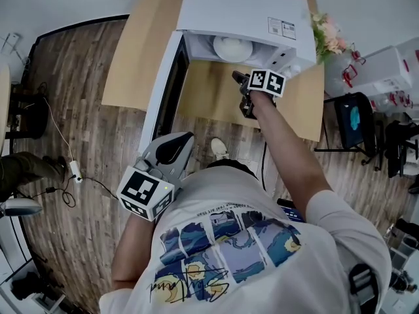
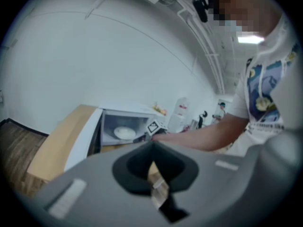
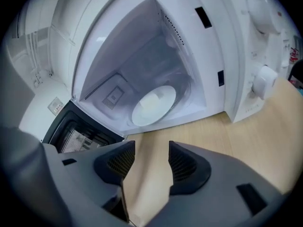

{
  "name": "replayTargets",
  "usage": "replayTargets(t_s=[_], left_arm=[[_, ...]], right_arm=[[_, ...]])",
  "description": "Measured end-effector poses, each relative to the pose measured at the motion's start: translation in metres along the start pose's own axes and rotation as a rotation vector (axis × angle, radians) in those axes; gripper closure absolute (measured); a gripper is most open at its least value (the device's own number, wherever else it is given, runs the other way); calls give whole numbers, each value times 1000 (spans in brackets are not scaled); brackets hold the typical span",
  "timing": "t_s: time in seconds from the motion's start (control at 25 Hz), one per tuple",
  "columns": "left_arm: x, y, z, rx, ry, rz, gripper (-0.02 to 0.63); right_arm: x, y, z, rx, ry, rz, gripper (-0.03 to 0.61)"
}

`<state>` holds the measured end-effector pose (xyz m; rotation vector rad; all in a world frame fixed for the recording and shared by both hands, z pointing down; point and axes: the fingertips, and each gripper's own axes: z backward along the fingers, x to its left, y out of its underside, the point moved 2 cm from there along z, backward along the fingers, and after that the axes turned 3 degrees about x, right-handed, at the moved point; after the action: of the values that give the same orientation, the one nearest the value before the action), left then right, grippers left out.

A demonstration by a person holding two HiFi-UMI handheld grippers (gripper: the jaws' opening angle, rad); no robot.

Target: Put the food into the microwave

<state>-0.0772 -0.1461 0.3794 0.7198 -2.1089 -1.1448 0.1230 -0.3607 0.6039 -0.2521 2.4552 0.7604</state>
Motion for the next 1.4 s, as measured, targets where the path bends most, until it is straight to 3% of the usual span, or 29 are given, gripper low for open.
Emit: replayTargets(t_s=[0.4, 0.84, 1.04, 1.4], left_arm=[[-15, 16, 19, -3, 33, -21, 606], [-31, 60, 69, -27, 54, 9, 606], [-35, 88, 93, -35, 41, 22, 606], [-50, 133, 124, -12, 86, 83, 606]], right_arm=[[20, 44, 58, -35, -47, 69, 560], [81, 146, 141, -24, -211, 232, 572], [106, 195, 181, -14, -242, 351, 572], [158, 266, 229, 26, -280, 560, 572]])
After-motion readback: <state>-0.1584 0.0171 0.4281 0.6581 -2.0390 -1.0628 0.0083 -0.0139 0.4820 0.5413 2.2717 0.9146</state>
